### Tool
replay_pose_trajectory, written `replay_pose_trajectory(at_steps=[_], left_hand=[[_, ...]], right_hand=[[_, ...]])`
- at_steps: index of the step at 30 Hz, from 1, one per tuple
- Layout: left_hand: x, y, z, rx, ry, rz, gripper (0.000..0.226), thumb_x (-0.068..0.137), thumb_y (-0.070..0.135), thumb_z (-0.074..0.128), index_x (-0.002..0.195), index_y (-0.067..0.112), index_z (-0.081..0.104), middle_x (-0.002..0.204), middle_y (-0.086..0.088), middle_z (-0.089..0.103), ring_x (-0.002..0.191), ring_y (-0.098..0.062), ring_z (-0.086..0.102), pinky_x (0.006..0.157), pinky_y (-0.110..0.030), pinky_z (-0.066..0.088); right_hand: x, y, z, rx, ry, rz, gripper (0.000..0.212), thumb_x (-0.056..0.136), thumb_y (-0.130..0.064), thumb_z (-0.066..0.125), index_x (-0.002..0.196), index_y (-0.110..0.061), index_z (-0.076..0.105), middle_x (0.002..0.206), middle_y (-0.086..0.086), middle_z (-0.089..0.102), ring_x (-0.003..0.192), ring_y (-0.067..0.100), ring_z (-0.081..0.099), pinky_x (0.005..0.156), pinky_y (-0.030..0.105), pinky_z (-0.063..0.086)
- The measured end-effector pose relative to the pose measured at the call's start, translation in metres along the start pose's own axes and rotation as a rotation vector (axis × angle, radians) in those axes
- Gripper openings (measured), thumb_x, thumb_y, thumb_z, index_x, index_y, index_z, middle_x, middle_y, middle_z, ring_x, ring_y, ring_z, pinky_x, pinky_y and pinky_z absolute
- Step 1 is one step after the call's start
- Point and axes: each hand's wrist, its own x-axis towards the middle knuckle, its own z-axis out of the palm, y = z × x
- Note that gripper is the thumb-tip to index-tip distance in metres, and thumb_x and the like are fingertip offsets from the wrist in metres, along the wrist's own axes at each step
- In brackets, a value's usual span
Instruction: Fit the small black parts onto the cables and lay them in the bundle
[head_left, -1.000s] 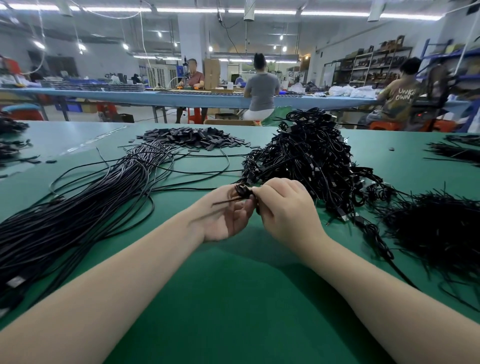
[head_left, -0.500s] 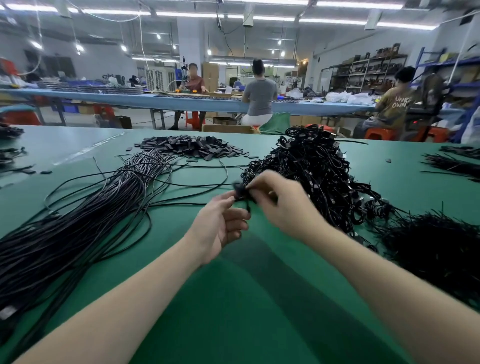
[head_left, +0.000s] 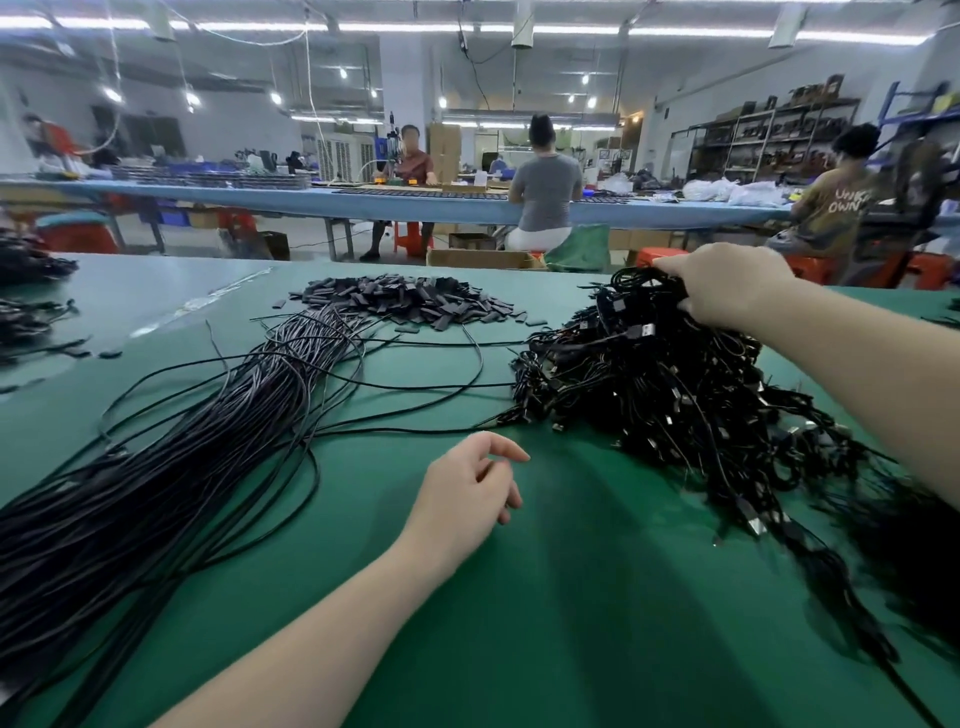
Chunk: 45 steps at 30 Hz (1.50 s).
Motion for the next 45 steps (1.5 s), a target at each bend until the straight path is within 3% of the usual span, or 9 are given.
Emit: replay_pose_trajectory(at_steps=[5,9,12,17,26,32,36,40,45], left_hand=[[-0.001,0.001,0.0,0.021,-0.033,0.007,0.036,0.093,0.013,0.042,0.079,0.04,0.06,0.06,0.007,0.063,0.051,-0.007,0.054,0.055,-0.022,0.044],[-0.001,0.0,0.001,0.016,-0.03,0.0,0.035,0.092,0.013,0.041,0.079,0.04,0.06,0.06,0.007,0.063,0.051,-0.008,0.053,0.056,-0.025,0.046],[-0.001,0.0,0.002,0.025,-0.035,0.001,0.035,0.091,0.013,0.041,0.08,0.04,0.059,0.059,0.007,0.062,0.051,-0.007,0.052,0.057,-0.026,0.046],[-0.001,0.0,0.001,0.042,-0.051,-0.004,0.034,0.09,0.014,0.041,0.08,0.04,0.06,0.059,0.008,0.062,0.052,-0.006,0.052,0.059,-0.026,0.047],[-0.003,-0.003,0.003,0.047,-0.072,0.005,0.028,0.087,0.019,0.041,0.083,0.039,0.06,0.061,0.007,0.063,0.053,-0.01,0.05,0.057,-0.028,0.046],[-0.002,-0.004,0.002,0.059,-0.077,0.01,0.03,0.089,0.017,0.041,0.082,0.04,0.06,0.06,0.007,0.063,0.052,-0.008,0.051,0.056,-0.026,0.046],[-0.001,-0.005,0.002,0.066,-0.073,0.013,0.031,0.089,0.018,0.041,0.08,0.041,0.06,0.06,0.008,0.064,0.052,-0.007,0.052,0.058,-0.026,0.047],[-0.002,-0.003,0.002,0.075,-0.061,0.026,0.03,0.09,0.017,0.042,0.081,0.039,0.06,0.059,0.008,0.063,0.052,-0.007,0.053,0.058,-0.03,0.047],[-0.009,-0.001,0.005,0.269,0.12,0.157,0.017,0.095,0.021,0.045,0.101,0.035,0.051,0.075,0.001,0.061,0.064,-0.012,0.054,0.064,-0.037,0.045]], right_hand=[[0.0,0.015,0.013,0.049,0.053,0.015,0.058,0.094,-0.031,0.055,0.145,-0.043,0.031,0.125,0.009,0.062,0.107,0.03,0.061,0.065,0.034,0.041],[-0.008,0.012,0.009,0.3,0.265,-0.076,0.067,0.081,-0.022,0.07,0.142,-0.024,0.041,0.131,0.013,0.058,0.119,0.033,0.054,0.094,0.047,0.046],[-0.018,-0.012,0.009,-0.156,0.454,-0.338,0.055,0.077,-0.012,0.068,0.129,-0.027,0.055,0.132,0.007,0.057,0.124,0.03,0.05,0.108,0.049,0.027],[-0.013,-0.026,0.007,-0.293,-0.106,-0.151,0.06,0.085,-0.031,0.061,0.14,-0.04,0.037,0.149,0.001,0.038,0.14,0.028,0.03,0.112,0.05,0.019],[0.018,0.016,0.022,-0.5,-0.232,-0.014,0.079,0.082,-0.072,0.048,0.147,-0.05,0.01,0.154,-0.01,0.029,0.143,0.025,0.024,0.11,0.063,-0.003],[0.014,0.029,0.036,0.238,-0.452,0.068,0.087,0.086,-0.029,0.069,0.153,-0.024,0.013,0.151,0.008,0.035,0.131,0.028,0.042,0.107,0.036,0.034],[-0.007,0.027,0.018,0.406,-0.234,0.153,0.079,0.083,-0.003,0.057,0.152,-0.023,0.022,0.145,0.015,0.043,0.112,0.032,0.054,0.08,0.032,0.048],[-0.063,-0.028,-0.002,0.621,0.272,0.138,0.052,0.085,-0.011,0.053,0.135,-0.022,0.048,0.114,0.012,0.064,0.095,0.03,0.06,0.078,0.038,0.05],[-0.153,-0.14,0.015,0.754,0.074,-0.07,0.043,0.09,-0.035,0.053,0.132,-0.028,0.045,0.118,0.004,0.058,0.101,0.027,0.06,0.083,0.038,0.051]])
